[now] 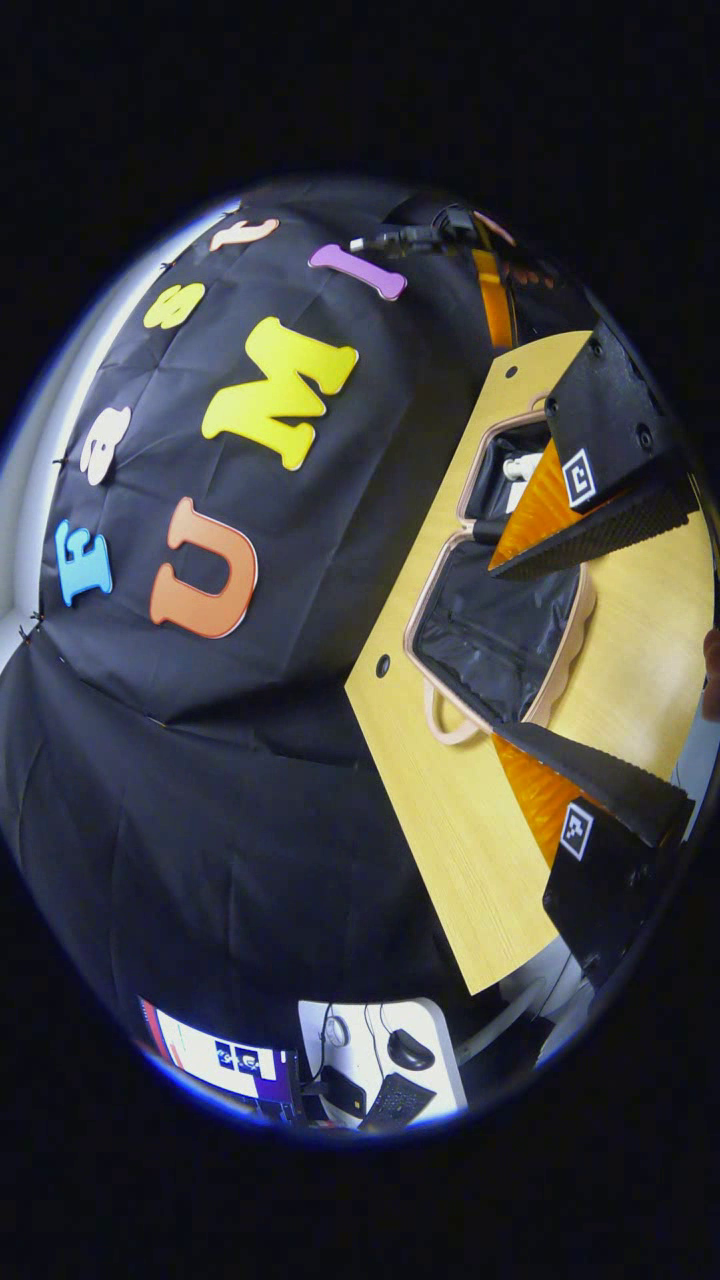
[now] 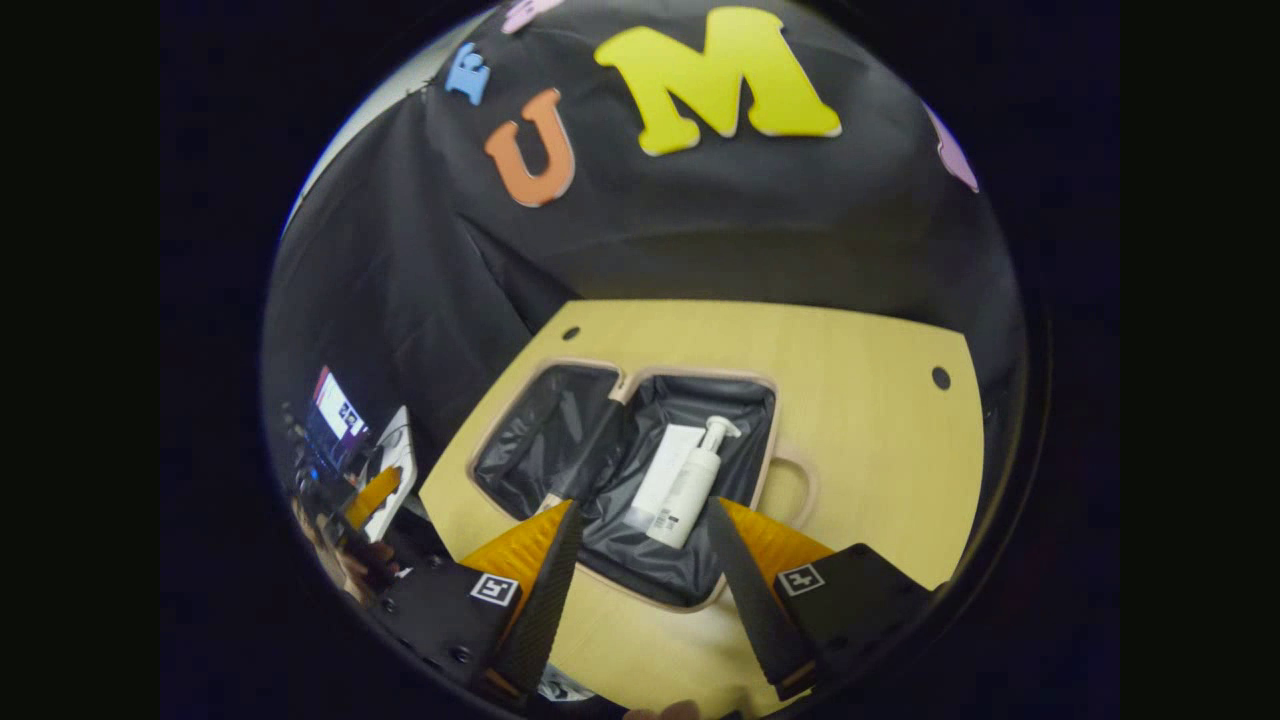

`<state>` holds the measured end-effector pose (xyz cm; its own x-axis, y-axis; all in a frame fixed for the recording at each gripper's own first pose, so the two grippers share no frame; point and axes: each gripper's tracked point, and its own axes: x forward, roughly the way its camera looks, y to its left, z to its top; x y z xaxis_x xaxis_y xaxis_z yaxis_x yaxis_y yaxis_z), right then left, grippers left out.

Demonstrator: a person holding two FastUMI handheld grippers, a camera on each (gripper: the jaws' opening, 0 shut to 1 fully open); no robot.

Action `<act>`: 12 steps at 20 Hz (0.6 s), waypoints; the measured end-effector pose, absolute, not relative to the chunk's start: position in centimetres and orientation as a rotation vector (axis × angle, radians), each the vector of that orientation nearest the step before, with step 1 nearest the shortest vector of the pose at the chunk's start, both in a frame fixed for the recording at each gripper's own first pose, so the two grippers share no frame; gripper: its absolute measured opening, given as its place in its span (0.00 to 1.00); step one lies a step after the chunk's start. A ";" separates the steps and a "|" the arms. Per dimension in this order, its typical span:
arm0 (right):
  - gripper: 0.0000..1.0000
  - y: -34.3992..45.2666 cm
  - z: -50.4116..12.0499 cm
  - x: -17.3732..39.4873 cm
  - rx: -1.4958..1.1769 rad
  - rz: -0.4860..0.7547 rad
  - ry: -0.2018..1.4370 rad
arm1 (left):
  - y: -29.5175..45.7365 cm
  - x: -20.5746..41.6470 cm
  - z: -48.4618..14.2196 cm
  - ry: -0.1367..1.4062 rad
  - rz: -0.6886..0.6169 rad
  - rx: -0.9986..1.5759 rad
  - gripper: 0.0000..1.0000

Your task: First open the suitcase, pack the skin care products into it, and then close the suitcase.

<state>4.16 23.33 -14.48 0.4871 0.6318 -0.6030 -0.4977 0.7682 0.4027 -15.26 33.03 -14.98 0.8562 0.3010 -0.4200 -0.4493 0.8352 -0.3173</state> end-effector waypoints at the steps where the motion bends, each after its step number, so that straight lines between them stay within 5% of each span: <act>1: 0.75 22.4 -13.9 3.2 0.181 0.696 0.803 | 34.3 -14.6 -15.3 0.355 0.413 -0.442 0.91; 12: 0.75 16.2 -9.0 1.4 0.076 0.637 0.623 | 43.5 -5.0 -27.9 0.464 0.389 -1.087 0.92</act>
